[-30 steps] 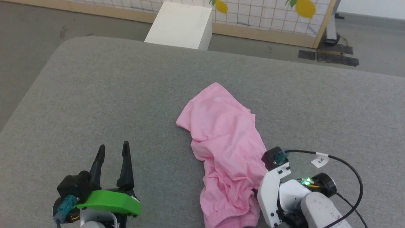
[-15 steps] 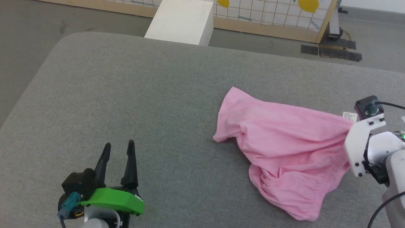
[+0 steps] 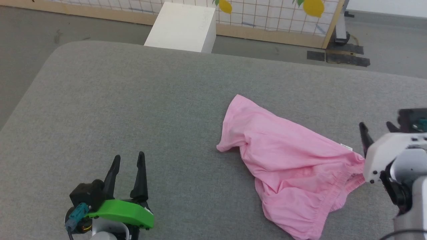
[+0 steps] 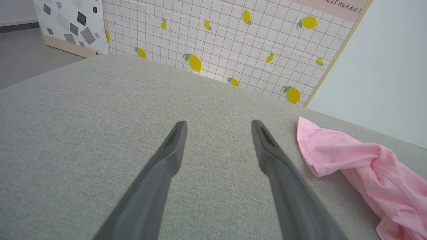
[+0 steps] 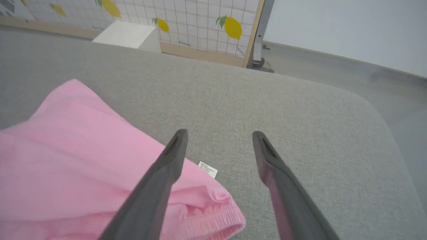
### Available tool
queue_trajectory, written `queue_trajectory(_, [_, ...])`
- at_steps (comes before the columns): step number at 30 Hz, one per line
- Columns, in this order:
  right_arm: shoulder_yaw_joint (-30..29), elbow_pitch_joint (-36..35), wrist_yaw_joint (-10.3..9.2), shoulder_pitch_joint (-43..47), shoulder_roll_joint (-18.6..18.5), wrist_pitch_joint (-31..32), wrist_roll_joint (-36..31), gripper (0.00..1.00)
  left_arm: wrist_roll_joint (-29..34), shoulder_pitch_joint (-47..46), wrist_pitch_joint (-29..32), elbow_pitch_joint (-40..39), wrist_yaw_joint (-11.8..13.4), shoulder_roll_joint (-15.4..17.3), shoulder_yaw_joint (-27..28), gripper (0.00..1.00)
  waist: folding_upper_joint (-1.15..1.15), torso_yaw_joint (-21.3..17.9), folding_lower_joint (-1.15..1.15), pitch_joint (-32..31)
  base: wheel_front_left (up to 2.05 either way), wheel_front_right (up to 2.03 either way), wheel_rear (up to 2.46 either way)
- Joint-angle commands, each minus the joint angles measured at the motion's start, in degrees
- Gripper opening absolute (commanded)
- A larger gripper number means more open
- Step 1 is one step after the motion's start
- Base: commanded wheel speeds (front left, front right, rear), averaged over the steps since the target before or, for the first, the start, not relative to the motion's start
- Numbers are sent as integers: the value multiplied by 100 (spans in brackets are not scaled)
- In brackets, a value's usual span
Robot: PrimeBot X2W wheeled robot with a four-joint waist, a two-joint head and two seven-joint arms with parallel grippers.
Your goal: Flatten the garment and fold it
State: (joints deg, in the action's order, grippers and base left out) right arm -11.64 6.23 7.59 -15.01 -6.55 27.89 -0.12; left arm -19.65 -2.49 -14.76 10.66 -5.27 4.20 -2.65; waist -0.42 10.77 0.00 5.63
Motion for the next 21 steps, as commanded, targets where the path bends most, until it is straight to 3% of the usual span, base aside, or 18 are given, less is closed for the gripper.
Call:
queue_trajectory(1, [-150, -221, -10, 229, 126, -293, 81, 100, -1, -73, -24, 20, -27, -16, -9, 100, 42, -79, 0, -79, 0, 0, 0])
queue_trajectory(6, [-421, -868, -10, 976, 359, -1560, 405, 100, -153, -93, 1, 7, -43, -40, -56, 100, 42, -302, 0, -140, 0, 0, 0])
queue_trajectory(12, [-223, -503, -10, 1616, 365, -2429, 1264, 100, -376, -264, 376, -15, -49, -57, -176, 100, 42, -741, 0, -158, 0, 0, 0])
queue_trajectory(13, [-101, -295, -10, 1692, 366, -2614, 1375, 100, -523, -604, 876, 87, 2, -40, -191, 100, 42, -994, 0, -94, 0, 0, 0])
queue_trajectory(18, [11, -165, -10, 1621, 367, -2700, 1361, 100, -744, -1531, 2085, 463, 287, 26, -179, 100, 42, -1346, 0, 66, 0, 0, 0])
queue_trajectory(21, [55, -127, -10, 1571, 367, -2710, 1367, 100, -688, -2023, 3367, 888, 484, 193, -421, 100, 42, -1506, 0, 180, 0, 0, 0])
